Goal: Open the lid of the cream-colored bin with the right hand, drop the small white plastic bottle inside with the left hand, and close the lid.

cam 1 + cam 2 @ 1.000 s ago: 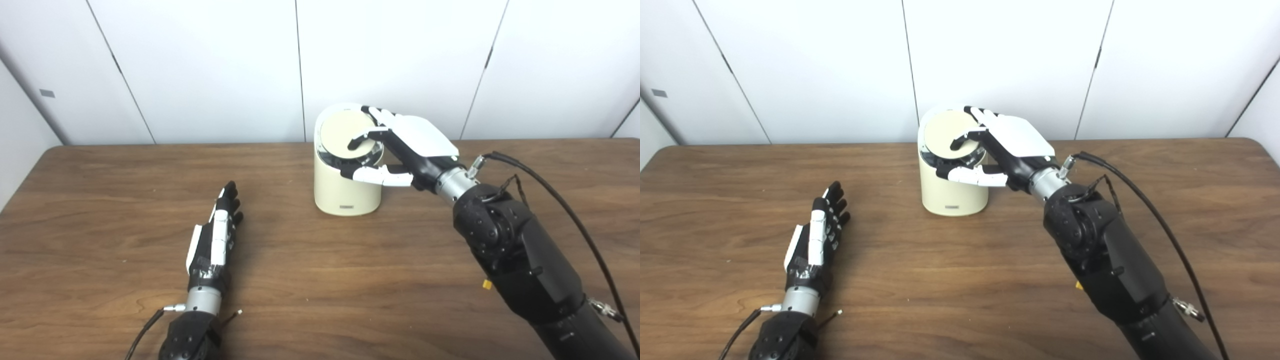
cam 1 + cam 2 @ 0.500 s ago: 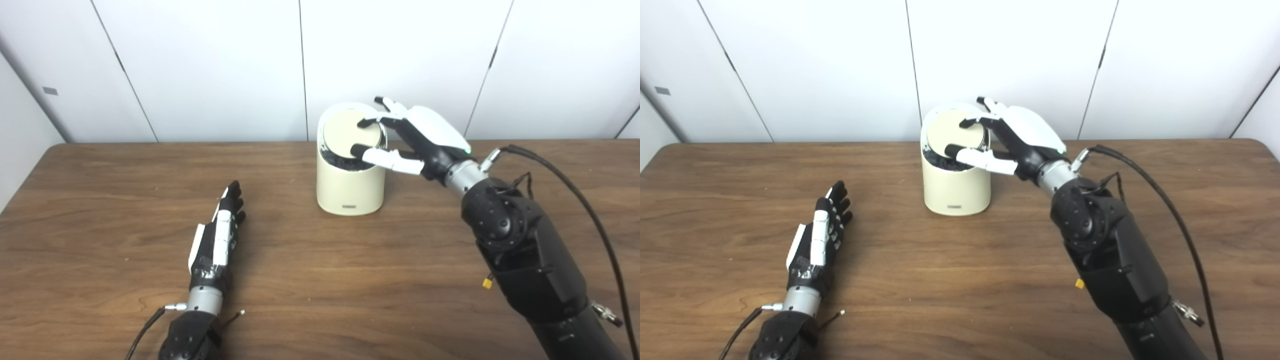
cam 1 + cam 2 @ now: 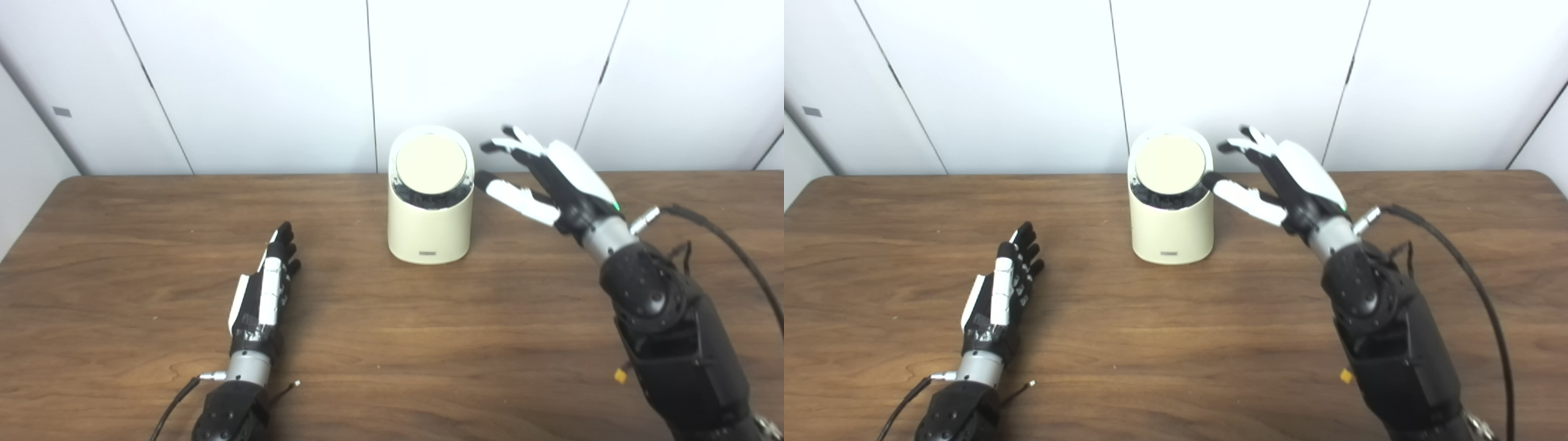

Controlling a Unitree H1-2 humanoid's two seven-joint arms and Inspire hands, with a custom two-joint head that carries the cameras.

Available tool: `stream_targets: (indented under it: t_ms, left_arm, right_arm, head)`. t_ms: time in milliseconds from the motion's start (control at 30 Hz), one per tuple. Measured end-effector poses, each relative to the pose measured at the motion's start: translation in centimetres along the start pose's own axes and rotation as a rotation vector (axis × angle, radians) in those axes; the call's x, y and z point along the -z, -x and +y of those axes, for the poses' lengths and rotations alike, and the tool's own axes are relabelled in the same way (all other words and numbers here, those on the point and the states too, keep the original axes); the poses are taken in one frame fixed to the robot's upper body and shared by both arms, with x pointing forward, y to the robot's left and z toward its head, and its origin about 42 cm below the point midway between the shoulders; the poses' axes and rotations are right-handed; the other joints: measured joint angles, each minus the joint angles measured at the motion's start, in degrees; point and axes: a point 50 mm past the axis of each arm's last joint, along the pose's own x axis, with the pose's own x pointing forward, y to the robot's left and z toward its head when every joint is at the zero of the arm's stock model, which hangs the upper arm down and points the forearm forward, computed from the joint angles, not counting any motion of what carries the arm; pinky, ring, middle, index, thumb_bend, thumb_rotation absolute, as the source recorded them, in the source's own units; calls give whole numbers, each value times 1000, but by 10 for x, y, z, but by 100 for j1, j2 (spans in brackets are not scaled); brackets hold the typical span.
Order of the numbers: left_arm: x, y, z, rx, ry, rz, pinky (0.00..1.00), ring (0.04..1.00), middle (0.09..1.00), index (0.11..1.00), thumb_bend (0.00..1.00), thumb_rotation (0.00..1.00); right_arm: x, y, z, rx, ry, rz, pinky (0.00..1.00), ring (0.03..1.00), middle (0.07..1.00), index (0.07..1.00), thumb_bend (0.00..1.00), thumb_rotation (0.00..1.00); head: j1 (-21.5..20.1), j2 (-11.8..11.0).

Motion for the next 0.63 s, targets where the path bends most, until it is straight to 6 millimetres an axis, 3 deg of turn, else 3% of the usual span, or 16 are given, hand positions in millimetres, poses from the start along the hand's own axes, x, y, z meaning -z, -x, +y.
stream_targets:
  t_ms: [133, 167, 333, 400, 500, 633]
  left_arm:
    - [-3, 2, 8, -15, -10, 7, 996, 1000, 1000, 1000, 634, 1000]
    - [-4, 4, 10, -15, -16, 9, 992, 1000, 1000, 1000, 641, 1000]
    - [-5, 7, 25, 20, -37, 15, 968, 1000, 1000, 1000, 637, 1000]
    - [-5, 10, 31, 26, -31, 11, 987, 1000, 1000, 1000, 621, 1000]
    - [-1, 18, 35, 19, -18, 1, 999, 1000, 1000, 1000, 615, 1000]
    - [1, 29, 37, 2, 2, -10, 1000, 1000, 1000, 1000, 593, 1000]
  right_arm:
    - [24, 17, 7, -15, -76, 65, 980, 1000, 1000, 988, 574, 1000]
    - [30, 21, 8, -19, -107, 75, 918, 966, 990, 994, 599, 1000]
    - [58, 41, 15, 0, -486, 97, 995, 999, 1000, 1000, 642, 978]
    - [66, 48, 25, -9, -602, 99, 999, 1000, 1000, 1000, 715, 981]
    - [77, 56, 37, 8, -695, 110, 1000, 1000, 1000, 1000, 752, 998]
    - [85, 66, 44, 48, -721, 88, 1000, 1000, 1000, 1000, 727, 1000]
  head:
    - [-9, 26]
    - [17, 35]
    - [-26, 35]
    - [-27, 35]
    - [-35, 44]
    - [-70, 70]
